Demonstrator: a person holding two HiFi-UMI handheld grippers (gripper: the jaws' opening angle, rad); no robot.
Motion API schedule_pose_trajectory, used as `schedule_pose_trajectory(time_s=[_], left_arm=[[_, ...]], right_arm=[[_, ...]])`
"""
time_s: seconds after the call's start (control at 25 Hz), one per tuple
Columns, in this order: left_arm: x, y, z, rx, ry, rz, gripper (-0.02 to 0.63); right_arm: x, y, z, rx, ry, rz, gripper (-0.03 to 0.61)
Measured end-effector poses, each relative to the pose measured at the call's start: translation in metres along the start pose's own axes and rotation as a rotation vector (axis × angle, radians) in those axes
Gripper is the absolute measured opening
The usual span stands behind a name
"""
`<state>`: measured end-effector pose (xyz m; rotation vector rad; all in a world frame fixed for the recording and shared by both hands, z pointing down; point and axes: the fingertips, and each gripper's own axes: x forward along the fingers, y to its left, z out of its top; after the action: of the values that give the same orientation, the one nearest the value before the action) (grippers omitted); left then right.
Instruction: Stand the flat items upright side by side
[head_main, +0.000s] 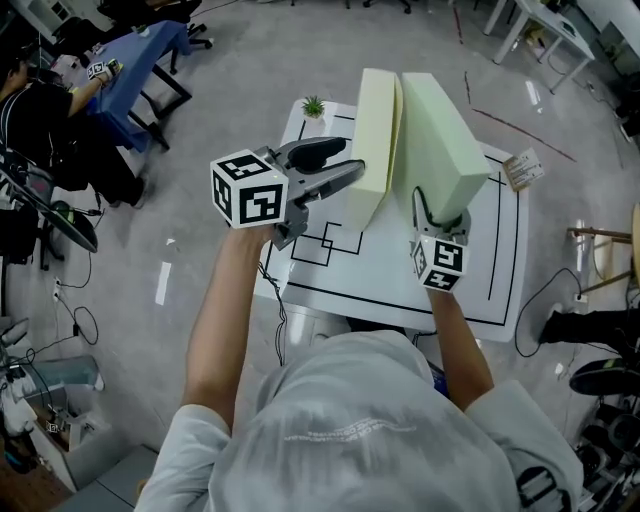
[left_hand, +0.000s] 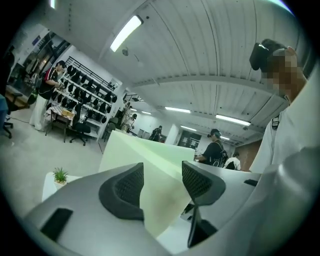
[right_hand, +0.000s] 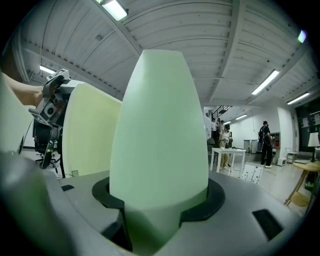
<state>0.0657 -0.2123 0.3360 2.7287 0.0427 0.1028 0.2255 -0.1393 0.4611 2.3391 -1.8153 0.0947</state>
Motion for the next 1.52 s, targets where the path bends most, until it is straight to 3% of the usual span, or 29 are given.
schedule_pose_trajectory(time_s=[0.24,0.36,0.72,0.88,1.08,1.28,1.52], left_arm=[[0.004,-0.001,0.000,-0.012,0.011,-0.057,0.253],[0.005,-0.003,0.000,-0.016,0.012,-0.074,0.249],[0.005,-0.003,0.000,-0.014,0.017,-0.095,0.249],[0.004,-0.002,0.000,-0.024,0.010,-0.102,0.249],[0.003,-0.002,-0.001,-0.033,0.003,-0.109,0.249],[0.002,0.000,0.000,-0.052,-0.019,-0.116,0.250],[0.003,0.000,-0.001,-0.057,-0.015,-0.111,0.250]], right_arm=[[0.006,0.023,-0.006,0.014,0.027,0.012,0.320],[0.008,0.035,-0.012,0.023,0.069,0.068,0.322],[0.003,0.079,-0.020,-0.088,0.144,0.381,0.411],[-0.006,0.087,-0.023,-0.014,0.180,0.540,0.423],[-0.025,0.092,-0.019,-0.018,0.215,0.715,0.425],[-0.014,0.093,-0.022,-0.142,0.228,0.706,0.422],[-0.006,0.092,-0.021,-0.170,0.228,0.695,0.422]])
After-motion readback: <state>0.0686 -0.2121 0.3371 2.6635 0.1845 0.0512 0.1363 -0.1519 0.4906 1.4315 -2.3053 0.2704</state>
